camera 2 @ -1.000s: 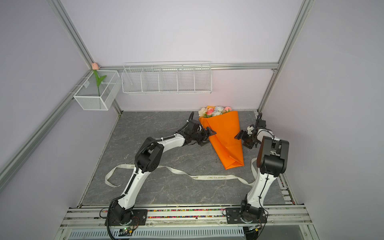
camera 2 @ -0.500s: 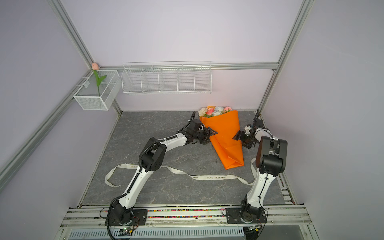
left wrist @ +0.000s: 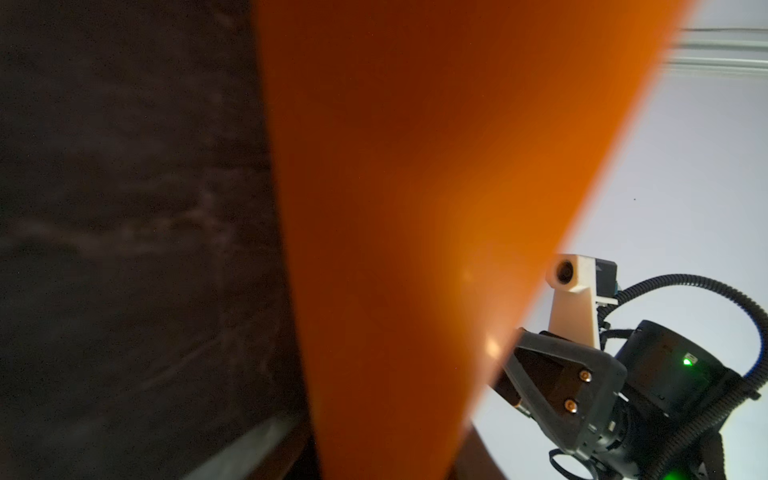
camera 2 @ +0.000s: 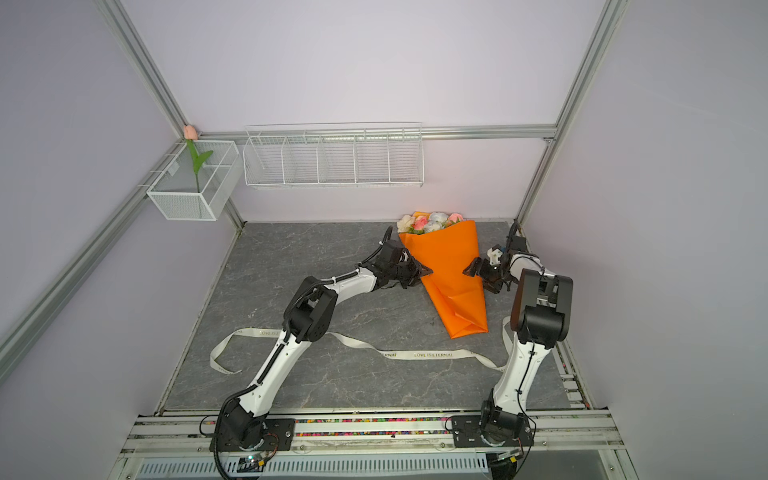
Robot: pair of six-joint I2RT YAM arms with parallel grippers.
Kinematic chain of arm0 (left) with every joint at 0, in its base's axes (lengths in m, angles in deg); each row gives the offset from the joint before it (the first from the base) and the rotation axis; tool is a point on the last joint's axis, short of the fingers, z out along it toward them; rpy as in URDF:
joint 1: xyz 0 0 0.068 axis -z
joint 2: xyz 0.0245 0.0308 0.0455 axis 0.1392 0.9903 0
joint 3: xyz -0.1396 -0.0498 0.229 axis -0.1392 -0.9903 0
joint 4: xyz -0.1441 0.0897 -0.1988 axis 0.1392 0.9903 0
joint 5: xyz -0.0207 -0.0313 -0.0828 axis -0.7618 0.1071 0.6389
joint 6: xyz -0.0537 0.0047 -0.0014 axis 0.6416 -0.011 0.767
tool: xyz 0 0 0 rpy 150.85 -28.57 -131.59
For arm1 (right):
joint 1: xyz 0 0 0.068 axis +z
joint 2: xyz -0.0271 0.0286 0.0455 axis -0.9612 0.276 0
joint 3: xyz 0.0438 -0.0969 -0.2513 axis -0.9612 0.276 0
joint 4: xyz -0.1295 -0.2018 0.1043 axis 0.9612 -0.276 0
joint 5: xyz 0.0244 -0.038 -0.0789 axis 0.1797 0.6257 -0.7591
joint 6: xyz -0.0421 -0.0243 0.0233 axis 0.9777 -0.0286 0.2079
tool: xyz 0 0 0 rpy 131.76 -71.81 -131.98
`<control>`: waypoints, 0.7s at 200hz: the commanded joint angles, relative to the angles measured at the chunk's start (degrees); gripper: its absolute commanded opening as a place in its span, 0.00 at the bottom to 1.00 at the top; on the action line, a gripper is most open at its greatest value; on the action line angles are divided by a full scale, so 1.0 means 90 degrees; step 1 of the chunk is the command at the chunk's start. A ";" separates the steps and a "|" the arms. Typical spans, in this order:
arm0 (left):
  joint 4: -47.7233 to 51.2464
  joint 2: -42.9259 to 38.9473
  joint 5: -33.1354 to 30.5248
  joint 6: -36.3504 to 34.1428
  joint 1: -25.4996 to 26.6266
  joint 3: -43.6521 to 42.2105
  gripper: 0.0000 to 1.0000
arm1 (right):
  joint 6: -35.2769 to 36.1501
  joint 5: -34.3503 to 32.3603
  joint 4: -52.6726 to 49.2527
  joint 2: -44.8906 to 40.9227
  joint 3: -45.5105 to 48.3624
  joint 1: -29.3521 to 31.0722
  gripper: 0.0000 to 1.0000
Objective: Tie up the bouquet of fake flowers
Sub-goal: 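Grip the orange cone's sides with both grippers from either side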
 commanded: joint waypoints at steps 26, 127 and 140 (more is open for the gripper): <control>0.0068 0.0195 0.0023 -0.0092 -0.0061 0.0277 0.14 | 0.0154 0.0191 -0.0087 0.0833 -0.0900 0.0012 0.87; 0.1358 0.0109 0.0384 -0.1242 -0.0286 0.1116 0.00 | 0.0001 0.1438 0.0282 0.0846 -0.1081 0.0050 0.18; 0.1608 -0.0054 0.0375 -0.1371 -0.0325 0.1112 0.00 | -0.0012 0.1419 0.0254 0.0618 -0.0954 0.0076 0.17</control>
